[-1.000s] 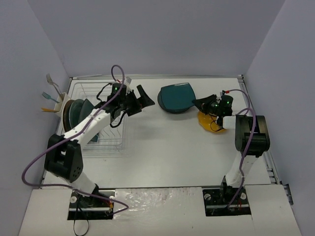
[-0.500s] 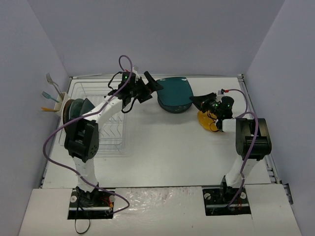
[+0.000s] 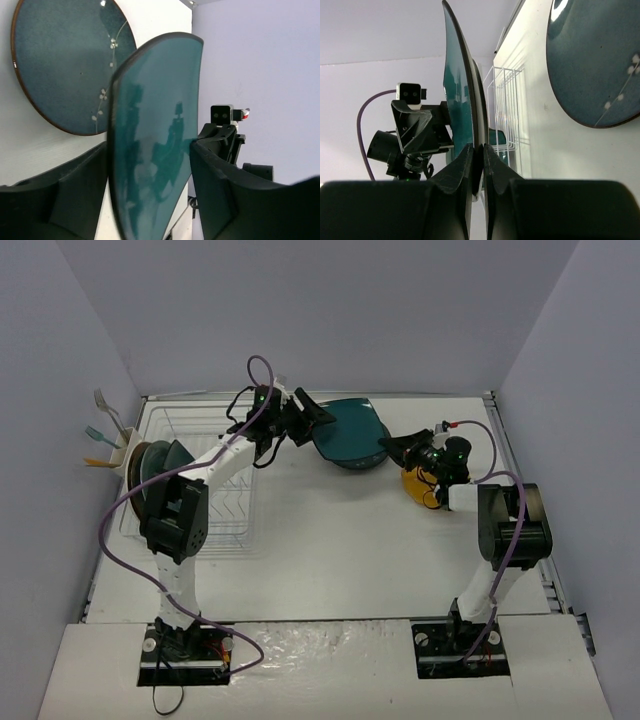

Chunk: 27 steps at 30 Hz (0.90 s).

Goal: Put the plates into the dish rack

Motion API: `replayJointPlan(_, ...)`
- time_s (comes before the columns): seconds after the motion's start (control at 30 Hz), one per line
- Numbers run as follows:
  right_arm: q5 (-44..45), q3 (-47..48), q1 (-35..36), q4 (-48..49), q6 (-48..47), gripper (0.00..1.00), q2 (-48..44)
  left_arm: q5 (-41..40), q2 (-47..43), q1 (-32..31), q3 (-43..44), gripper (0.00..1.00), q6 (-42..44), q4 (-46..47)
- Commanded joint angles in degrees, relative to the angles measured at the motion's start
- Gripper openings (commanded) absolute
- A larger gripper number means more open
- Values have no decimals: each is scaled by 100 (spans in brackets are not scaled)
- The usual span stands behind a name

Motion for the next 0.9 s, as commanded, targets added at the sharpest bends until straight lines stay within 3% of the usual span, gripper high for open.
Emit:
replayJointPlan(0.0,-294,169,57,1781,367,0,-580,132,-272,-58,304,44,-192,757)
replayJointPlan(0.3,-303,39,115,1783,325,0,-659,202,-538,-58,-31,2,-386,1163)
replayJointPlan(0.47,-337,-90,115,1424,-26,3,-889,234,-922,-25,-215,0,-301,1170)
replayJointPlan(0.63,-331,-34,107,89,-1134,38,-1375,161,-1475,36,-162,0,229,566)
replayJointPlan(0.73,-153,128,112,-1492,-2243,72,-1850,116,-1783,144,-114,0,639,104)
replayJointPlan(0.87,281,718,99,-3788,-3564,89,-2281,-32,-2393,342,83,0,1382,-971)
